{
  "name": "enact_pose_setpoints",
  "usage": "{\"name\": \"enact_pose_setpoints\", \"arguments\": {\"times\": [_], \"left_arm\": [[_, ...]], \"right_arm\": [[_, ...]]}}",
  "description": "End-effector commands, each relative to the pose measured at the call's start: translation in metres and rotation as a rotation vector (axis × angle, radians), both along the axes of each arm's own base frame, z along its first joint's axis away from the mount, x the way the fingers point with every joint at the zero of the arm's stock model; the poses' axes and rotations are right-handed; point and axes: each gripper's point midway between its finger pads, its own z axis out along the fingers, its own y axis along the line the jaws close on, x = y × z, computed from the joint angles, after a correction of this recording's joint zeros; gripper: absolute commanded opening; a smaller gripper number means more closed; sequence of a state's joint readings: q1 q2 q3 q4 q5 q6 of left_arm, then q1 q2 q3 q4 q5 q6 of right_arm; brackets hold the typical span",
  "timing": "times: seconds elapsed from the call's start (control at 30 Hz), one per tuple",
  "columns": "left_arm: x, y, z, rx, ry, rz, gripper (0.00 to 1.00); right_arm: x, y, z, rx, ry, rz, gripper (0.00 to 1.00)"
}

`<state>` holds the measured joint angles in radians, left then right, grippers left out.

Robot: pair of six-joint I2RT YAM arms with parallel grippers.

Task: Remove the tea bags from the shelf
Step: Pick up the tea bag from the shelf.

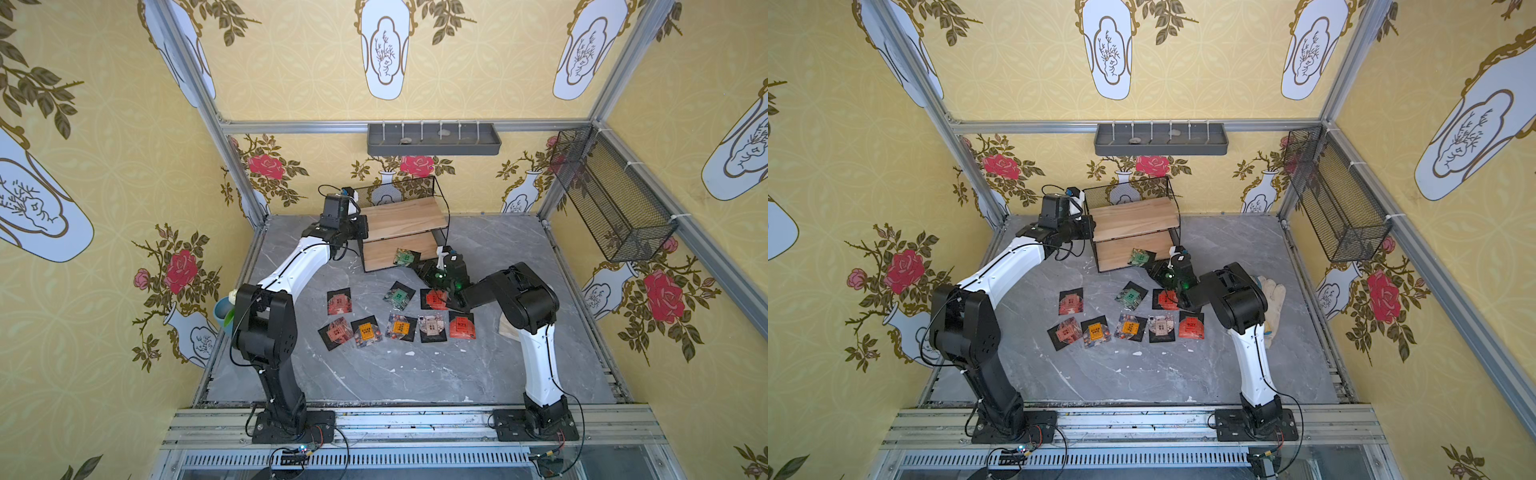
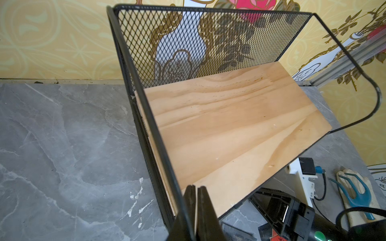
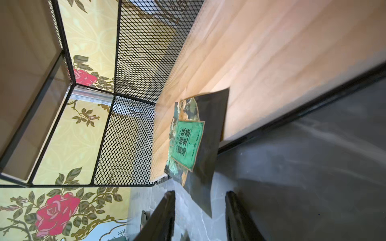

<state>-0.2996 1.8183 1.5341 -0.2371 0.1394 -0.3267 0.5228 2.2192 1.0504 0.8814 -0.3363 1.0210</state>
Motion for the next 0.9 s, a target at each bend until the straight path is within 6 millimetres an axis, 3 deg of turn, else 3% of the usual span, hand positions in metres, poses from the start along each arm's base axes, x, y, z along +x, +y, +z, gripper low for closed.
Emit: {"name": "enact_pose_setpoints", "arguments": {"times": [0.0,0.2,0.33,0.43,0.57,0.87], "left_arm": [[0.004,-0.004,0.013,-0.031,-0.05,-0.009,0.0],[0.003,-0.003,0.013,-0.031,-0.05,-0.007,0.0],[0.003,-0.003,0.014,-0.029,-0.051,-0.008,0.0],[0.003,-0.003,0.014,-0.028,-0.052,-0.006,0.0],[0.002,-0.002,0.012,-0.025,-0.049,-0.004,0.0],[0.001,0.002,0.008,0.006,-0.055,0.002,0.0]], "right_arm": [[0.007,0.006,0.014,0.067,-0.032,0.007,0.39],[0.014,0.003,0.007,0.099,-0.026,-0.018,0.28],[0.017,0.001,0.007,0.109,-0.017,-0.023,0.09],[0.016,-0.001,0.008,0.115,-0.017,-0.023,0.01],[0.013,-0.004,0.011,0.115,-0.024,-0.024,0.0],[-0.013,-0.01,0.041,0.166,-0.048,0.024,0.0]]}}
